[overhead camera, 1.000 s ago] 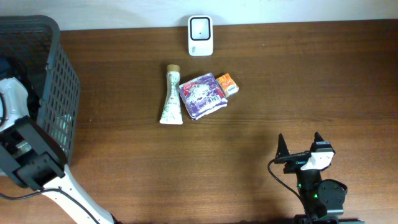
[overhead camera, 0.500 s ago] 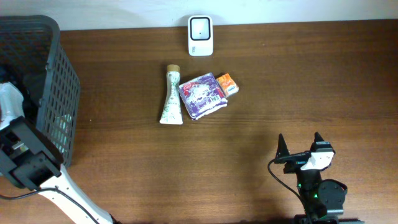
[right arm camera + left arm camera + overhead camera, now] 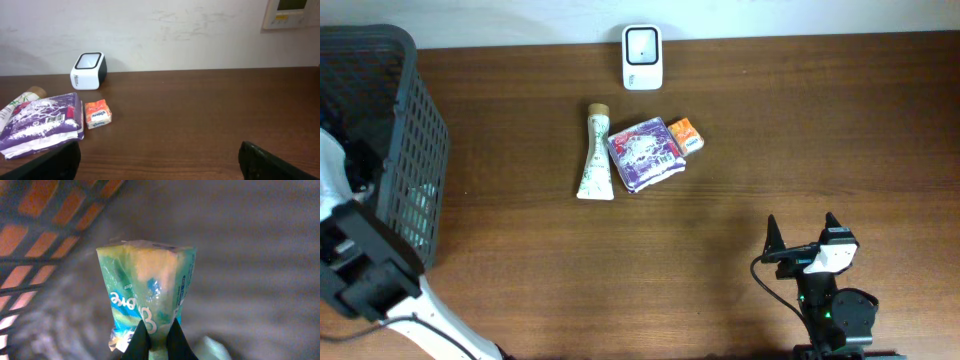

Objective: Scan the item barcode
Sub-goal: 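Reach the left gripper into the basket and grasp the green Dove pack, then place the green pack on the table left of the white tube, then reach the left gripper into the basket and grasp the light green pack, then place the light green pack on the table left of the Dove pack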

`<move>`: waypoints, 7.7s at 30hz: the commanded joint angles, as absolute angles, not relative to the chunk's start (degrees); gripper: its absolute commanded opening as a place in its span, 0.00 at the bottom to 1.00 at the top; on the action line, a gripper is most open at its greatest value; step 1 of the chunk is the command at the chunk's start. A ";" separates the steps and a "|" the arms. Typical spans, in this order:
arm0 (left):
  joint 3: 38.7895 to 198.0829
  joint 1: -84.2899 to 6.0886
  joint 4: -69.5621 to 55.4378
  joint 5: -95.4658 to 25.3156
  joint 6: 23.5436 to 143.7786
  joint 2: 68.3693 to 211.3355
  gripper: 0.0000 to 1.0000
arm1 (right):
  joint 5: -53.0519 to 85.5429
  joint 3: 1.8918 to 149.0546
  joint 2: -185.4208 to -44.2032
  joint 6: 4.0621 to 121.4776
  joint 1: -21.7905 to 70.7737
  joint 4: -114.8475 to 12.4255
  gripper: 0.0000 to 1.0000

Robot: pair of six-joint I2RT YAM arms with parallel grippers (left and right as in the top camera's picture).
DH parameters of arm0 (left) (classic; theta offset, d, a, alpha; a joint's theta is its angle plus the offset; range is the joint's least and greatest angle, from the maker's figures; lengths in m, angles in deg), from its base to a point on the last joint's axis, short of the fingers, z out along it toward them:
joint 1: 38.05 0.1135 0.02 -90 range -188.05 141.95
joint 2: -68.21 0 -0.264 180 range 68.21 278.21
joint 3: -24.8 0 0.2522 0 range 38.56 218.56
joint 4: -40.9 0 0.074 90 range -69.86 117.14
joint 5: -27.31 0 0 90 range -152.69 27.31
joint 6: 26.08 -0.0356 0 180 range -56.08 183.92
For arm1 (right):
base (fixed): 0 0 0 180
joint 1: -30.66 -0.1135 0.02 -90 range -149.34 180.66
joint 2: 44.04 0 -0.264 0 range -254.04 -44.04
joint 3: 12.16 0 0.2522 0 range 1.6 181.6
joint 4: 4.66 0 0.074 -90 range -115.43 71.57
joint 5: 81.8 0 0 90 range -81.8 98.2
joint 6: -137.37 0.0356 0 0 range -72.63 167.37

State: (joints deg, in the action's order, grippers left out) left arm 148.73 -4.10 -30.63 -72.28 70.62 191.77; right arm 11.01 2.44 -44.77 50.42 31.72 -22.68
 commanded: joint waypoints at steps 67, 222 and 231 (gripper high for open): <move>192.07 -36.10 -63.46 -68.01 82.38 184.60 0.91 | 10.73 1.91 -44.44 50.84 31.41 -22.72 0.99; 199.79 -44.97 -69.56 -67.05 77.60 189.57 0.00 | 10.70 1.91 -44.44 50.84 31.41 -22.72 0.99; 166.35 -50.17 -58.85 -77.67 84.04 189.59 0.00 | 10.70 1.91 -44.44 50.84 31.41 -22.72 0.99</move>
State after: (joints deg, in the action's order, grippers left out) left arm 175.53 -49.54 -63.53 -72.52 81.68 190.66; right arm 10.99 2.44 -44.77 50.40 31.72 -22.68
